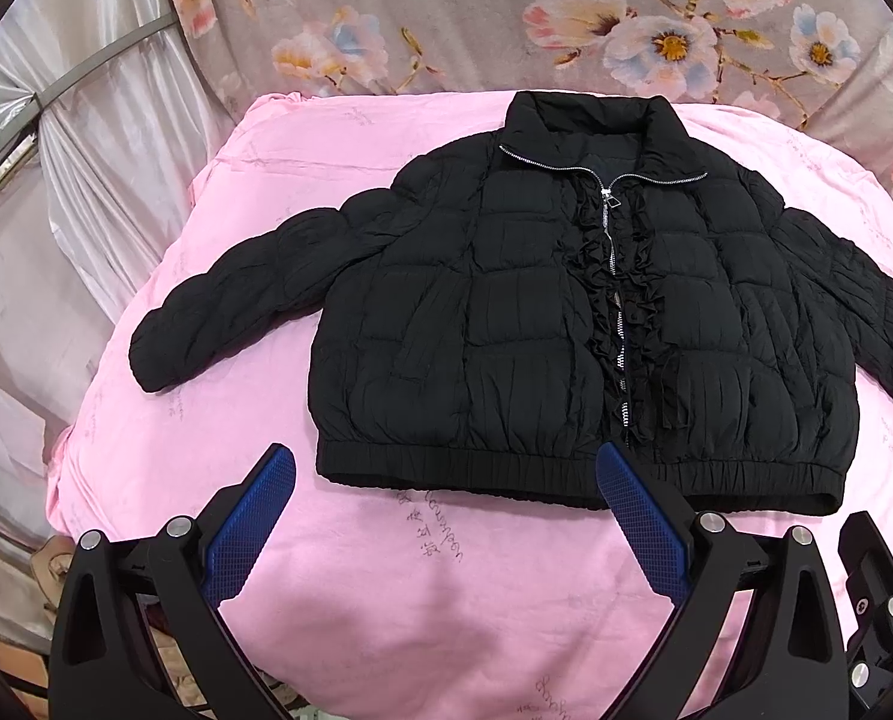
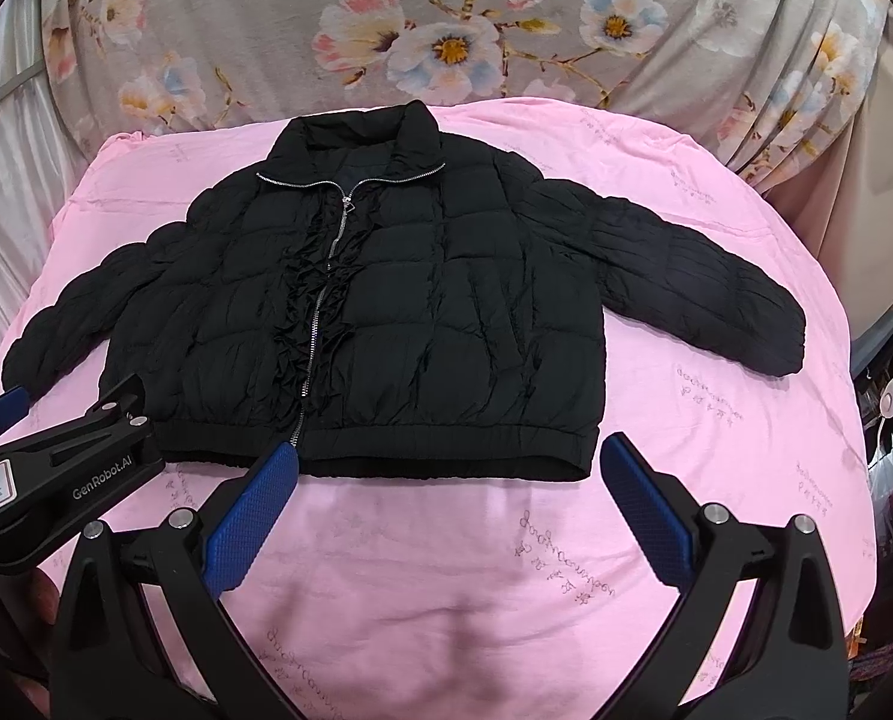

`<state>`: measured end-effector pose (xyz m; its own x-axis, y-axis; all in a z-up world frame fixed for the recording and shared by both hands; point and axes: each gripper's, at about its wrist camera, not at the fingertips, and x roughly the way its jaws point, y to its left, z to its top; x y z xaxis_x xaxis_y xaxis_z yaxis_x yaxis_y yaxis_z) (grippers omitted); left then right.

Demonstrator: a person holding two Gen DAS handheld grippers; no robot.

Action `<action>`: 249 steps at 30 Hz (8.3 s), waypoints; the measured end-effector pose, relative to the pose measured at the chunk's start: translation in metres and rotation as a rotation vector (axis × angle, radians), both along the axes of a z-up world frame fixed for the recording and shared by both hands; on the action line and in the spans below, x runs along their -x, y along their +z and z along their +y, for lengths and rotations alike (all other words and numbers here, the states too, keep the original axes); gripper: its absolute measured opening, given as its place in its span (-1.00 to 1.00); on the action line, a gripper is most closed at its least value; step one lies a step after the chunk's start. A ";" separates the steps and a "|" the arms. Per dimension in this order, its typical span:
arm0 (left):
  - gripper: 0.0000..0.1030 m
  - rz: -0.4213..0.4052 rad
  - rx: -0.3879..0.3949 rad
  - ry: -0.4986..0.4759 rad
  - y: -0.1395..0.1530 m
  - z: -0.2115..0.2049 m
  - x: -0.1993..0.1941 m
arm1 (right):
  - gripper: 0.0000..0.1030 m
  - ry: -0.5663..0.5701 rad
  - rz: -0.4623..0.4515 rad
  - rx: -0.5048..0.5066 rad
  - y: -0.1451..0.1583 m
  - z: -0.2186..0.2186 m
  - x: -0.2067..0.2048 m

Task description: Fold large clothes

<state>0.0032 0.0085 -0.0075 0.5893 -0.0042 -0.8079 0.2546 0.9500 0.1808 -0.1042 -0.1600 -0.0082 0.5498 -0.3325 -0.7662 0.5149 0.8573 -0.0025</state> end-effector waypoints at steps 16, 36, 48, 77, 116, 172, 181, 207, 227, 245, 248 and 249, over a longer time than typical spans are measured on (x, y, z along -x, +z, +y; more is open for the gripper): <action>0.90 -0.001 0.066 0.012 -0.001 0.002 -0.037 | 0.91 -0.272 -0.337 -0.363 -0.035 -0.168 0.036; 0.90 0.026 -0.036 0.118 -0.059 -0.035 -0.100 | 0.91 -0.834 -0.582 -0.541 -0.167 -0.406 0.082; 0.90 0.042 -0.036 0.195 -0.066 -0.019 -0.120 | -0.73 -0.695 -0.798 -0.553 -0.111 -0.411 0.049; 0.86 0.085 0.176 0.231 -0.055 0.095 -0.136 | 0.27 0.414 -0.135 -0.100 -0.084 -0.013 -0.280; 0.90 0.073 0.122 0.008 -0.143 -0.131 -0.254 | -0.65 0.005 -0.191 -0.155 -0.122 -0.226 -0.238; 0.80 0.092 0.534 0.358 -0.084 0.154 -0.200 | -0.23 0.158 -0.158 -0.127 -0.088 -0.079 -0.218; 0.76 0.123 0.694 0.911 -0.135 0.380 -0.194 | -0.20 0.221 -0.125 -0.158 -0.077 -0.029 -0.188; -0.71 -0.198 0.753 0.409 0.059 0.276 -0.248 | -0.06 0.277 -0.097 -0.116 -0.054 0.003 -0.166; -0.73 0.171 0.466 -0.266 -0.033 -0.161 -0.169 | 0.02 -0.002 -0.156 -0.166 -0.053 -0.122 -0.084; 0.62 0.088 0.578 -0.098 0.005 -0.060 -0.162 | 0.40 -0.009 -0.244 -0.231 -0.031 -0.145 -0.118; 0.61 0.056 0.532 0.001 0.004 -0.025 -0.191 | 0.52 0.026 -0.266 -0.291 -0.025 -0.144 -0.143; 0.61 0.042 0.497 0.043 0.001 -0.011 -0.204 | 0.53 0.039 -0.267 -0.324 -0.028 -0.144 -0.153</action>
<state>0.2070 -0.0029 -0.0061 0.5644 -0.3710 -0.7374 0.2109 0.9285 -0.3058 0.0492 -0.3043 -0.0357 0.7503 -0.0733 -0.6570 0.4286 0.8106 0.3990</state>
